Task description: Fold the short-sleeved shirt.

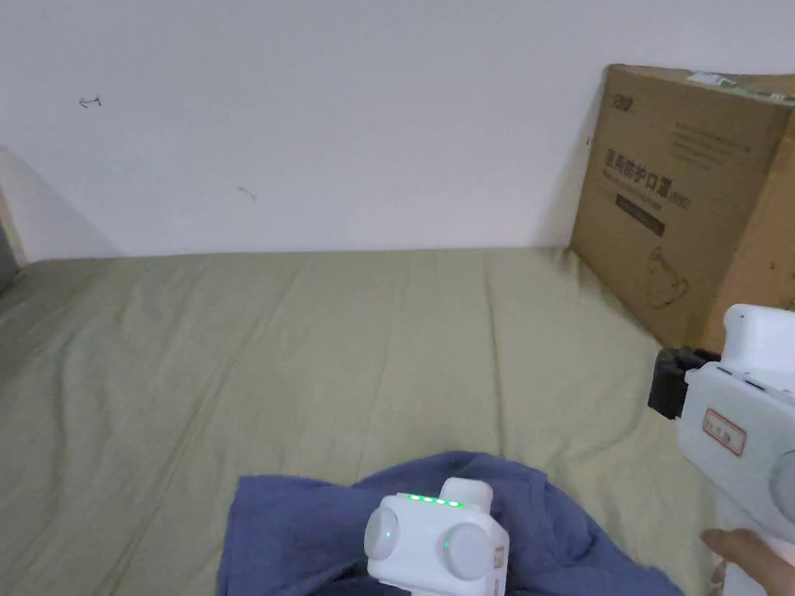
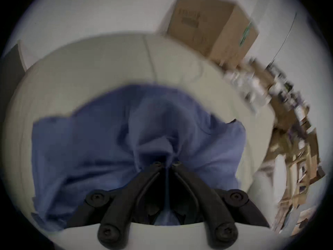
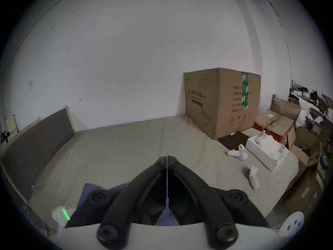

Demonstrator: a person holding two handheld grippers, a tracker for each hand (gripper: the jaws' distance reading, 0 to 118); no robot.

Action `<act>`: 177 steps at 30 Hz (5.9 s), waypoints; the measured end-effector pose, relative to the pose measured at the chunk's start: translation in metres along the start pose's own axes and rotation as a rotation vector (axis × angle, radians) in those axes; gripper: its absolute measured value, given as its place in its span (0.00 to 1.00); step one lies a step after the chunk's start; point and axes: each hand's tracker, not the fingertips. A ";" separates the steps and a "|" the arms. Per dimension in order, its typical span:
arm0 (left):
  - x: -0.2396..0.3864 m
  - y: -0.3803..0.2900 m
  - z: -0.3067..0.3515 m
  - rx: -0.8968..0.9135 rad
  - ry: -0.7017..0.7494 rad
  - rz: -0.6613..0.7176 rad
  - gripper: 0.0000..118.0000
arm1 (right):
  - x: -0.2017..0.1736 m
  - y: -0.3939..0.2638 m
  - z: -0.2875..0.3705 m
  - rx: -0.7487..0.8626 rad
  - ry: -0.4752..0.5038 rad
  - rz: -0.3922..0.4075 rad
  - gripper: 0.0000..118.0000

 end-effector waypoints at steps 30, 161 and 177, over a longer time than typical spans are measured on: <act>-0.187 -0.021 0.089 0.121 0.247 0.237 0.00 | -0.065 -0.080 -0.105 -0.284 0.151 0.032 0.01; -0.412 0.161 0.016 0.192 0.626 0.314 0.03 | -0.008 -0.009 -0.433 -0.669 -0.063 -0.059 0.04; -0.277 -0.114 0.171 0.172 0.608 0.332 0.03 | 0.043 -0.134 -0.139 -0.706 0.006 -0.003 0.04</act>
